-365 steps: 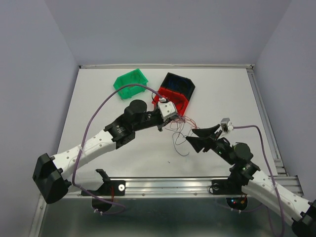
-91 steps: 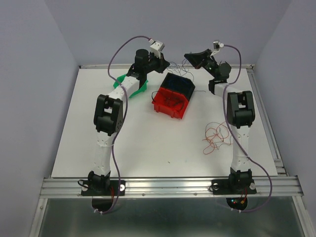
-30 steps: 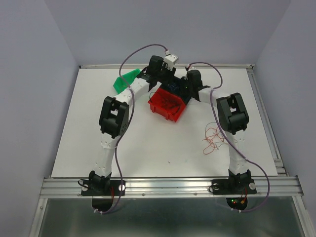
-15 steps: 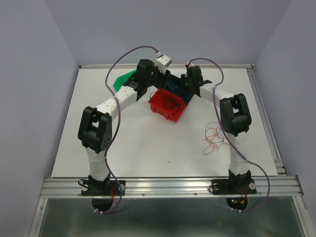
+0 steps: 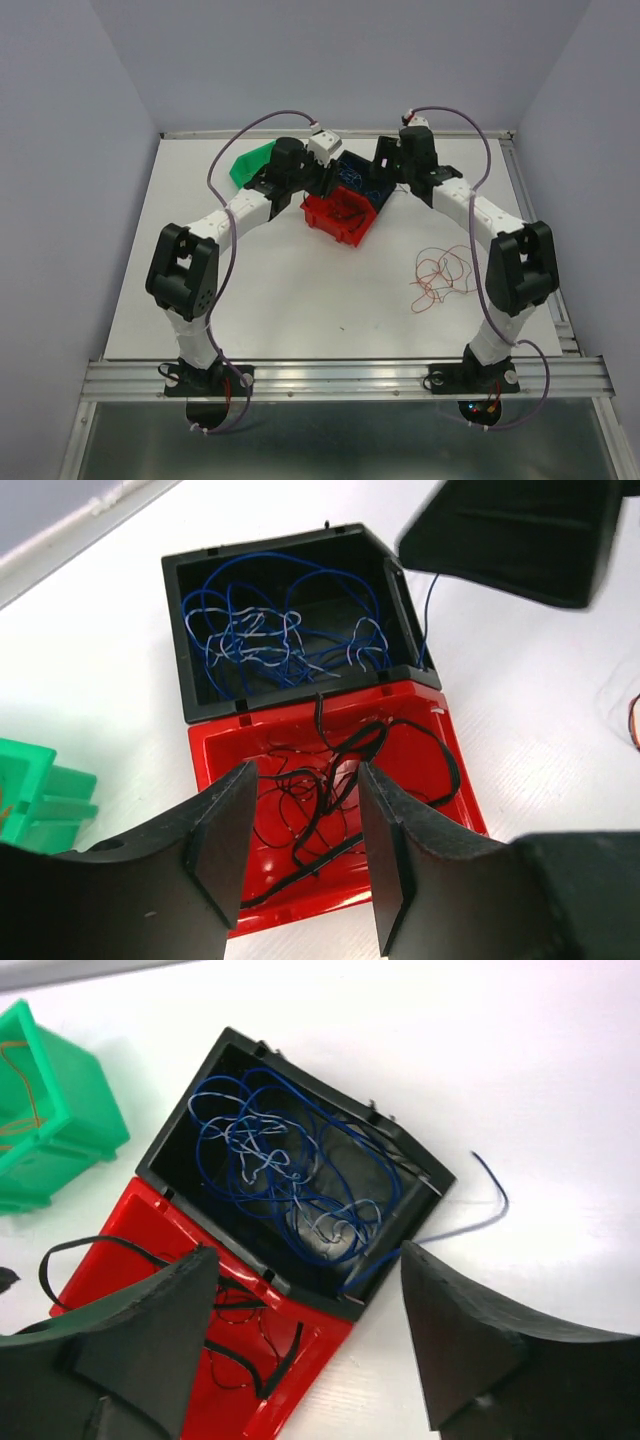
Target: Untangle the cables
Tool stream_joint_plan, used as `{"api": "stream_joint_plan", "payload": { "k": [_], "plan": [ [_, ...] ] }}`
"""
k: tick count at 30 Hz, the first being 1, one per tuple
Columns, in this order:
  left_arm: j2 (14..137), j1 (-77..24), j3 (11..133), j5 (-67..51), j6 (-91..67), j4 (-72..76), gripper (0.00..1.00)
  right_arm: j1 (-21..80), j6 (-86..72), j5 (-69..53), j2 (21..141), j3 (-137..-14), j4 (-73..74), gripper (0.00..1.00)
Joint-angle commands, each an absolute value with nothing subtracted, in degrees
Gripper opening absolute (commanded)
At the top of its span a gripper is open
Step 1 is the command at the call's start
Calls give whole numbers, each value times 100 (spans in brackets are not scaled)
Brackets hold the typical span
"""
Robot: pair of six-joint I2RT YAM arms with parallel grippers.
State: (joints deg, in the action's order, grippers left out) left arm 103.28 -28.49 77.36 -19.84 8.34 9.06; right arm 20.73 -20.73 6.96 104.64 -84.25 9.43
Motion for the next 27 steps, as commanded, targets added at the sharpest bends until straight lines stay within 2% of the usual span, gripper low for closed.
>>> {"api": "stream_joint_plan", "payload": {
  "k": [1,6,10,15,22,27],
  "plan": [
    [9774,-2865,7629,-2188,914,1415,56,2075,-2617,1546,9757,-7553,712,82],
    [9554,-2865,7322,-2162,827,1643,56,1619,-3584,1239,9597,-6891,230,90],
    [9440,-2848,7111,-2171,686,1845,56,1372,-4987,1134,9843,-6663,-236,91],
    [9369,-2848,7031,-2153,659,1916,56,1301,-6230,1424,10107,-6460,-456,83],
    [9431,-2839,7075,-2136,650,1898,56,1257,-7038,976,10616,-6267,-1432,81],
    [9448,-2830,7084,-2145,650,1898,56,1248,-7435,1221,10775,-5924,-2136,69]
  ]
}}
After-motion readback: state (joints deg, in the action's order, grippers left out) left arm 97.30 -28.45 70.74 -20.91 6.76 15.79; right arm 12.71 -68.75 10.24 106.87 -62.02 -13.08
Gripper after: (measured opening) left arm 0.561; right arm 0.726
